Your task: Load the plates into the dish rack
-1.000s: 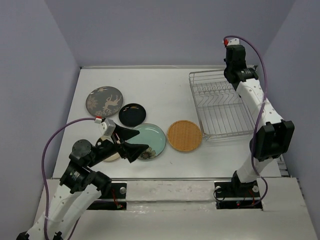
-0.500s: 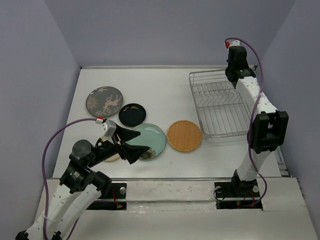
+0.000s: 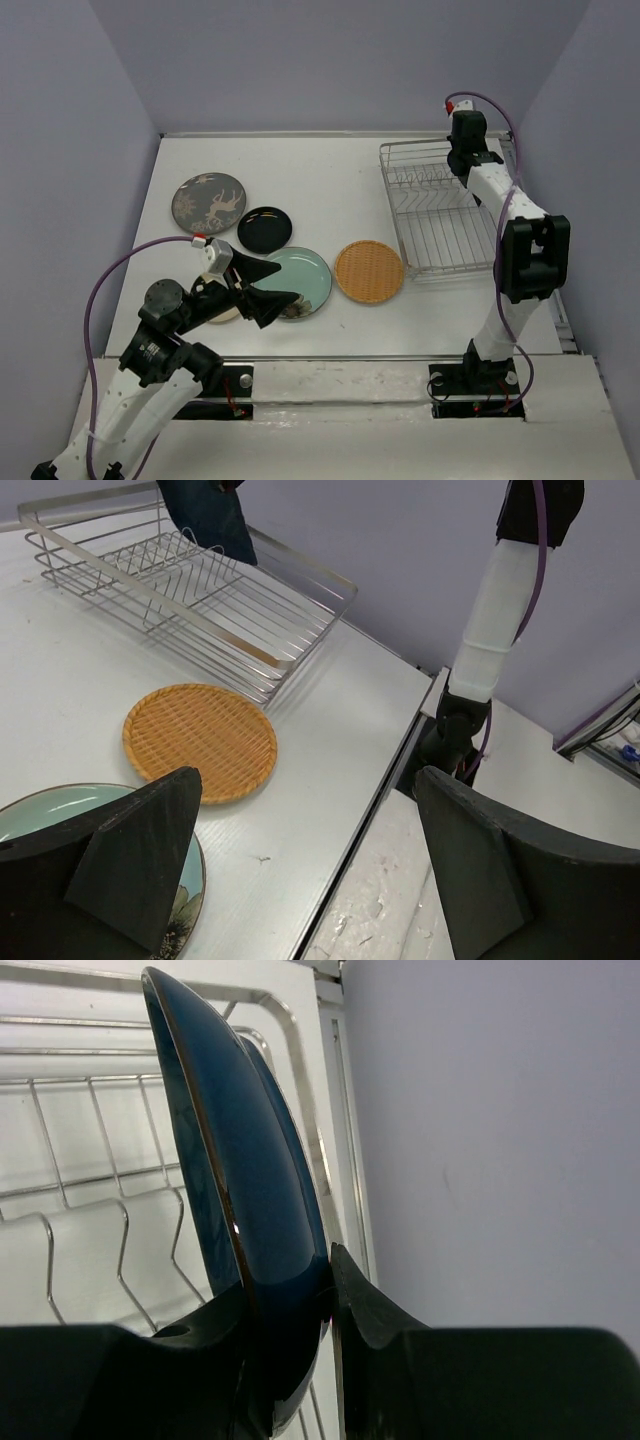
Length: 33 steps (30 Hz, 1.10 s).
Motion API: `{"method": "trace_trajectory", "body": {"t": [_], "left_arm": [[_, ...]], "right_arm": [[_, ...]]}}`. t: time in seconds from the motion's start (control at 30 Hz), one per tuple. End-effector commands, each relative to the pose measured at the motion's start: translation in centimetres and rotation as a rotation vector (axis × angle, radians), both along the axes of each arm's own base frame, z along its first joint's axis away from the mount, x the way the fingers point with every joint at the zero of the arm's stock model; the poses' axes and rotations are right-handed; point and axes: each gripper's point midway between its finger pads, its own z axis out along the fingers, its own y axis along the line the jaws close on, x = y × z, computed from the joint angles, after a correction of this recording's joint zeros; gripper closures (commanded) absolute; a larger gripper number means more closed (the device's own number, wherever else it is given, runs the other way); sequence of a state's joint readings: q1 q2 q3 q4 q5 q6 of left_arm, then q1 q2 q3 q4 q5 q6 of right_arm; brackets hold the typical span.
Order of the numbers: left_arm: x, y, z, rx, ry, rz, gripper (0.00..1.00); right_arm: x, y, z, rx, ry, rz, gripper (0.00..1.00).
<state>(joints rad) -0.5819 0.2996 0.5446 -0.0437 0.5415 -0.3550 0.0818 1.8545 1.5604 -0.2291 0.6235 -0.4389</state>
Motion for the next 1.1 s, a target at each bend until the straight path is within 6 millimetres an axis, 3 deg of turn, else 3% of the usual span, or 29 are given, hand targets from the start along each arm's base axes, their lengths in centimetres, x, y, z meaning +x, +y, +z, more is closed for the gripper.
{"method": "trace_trajectory", "body": {"t": [0.0,0.4,0.5,0.8,1.07], "left_arm": [[-0.3,-0.3,0.7,-0.007,-0.034,-0.027,0.01],[0.2,-0.3,0.4,0.002,-0.024,-0.018,0.01],[0.2,-0.4,0.4,0.004,-0.021,-0.018,0.01],[0.3,-0.4,0.2,0.008,-0.015,-0.02,0.01],[0.5,-0.4,0.1,0.011,-0.01,-0.015,0.01]], "right_arm": [[-0.7,-3.2,3.9,-0.024,-0.15,-0.096,0.93],[-1.1,-4.9,10.2,0.026,-0.353,-0.138,0.93],[-1.6,-5.4,10.7,0.033,-0.372,-0.158,0.93],[-2.7,-7.9,9.3,0.033,-0.359,-0.219,0.93],[-1.7,-6.9,6.8,0.067,-0.31,-0.151,0.93]]}}
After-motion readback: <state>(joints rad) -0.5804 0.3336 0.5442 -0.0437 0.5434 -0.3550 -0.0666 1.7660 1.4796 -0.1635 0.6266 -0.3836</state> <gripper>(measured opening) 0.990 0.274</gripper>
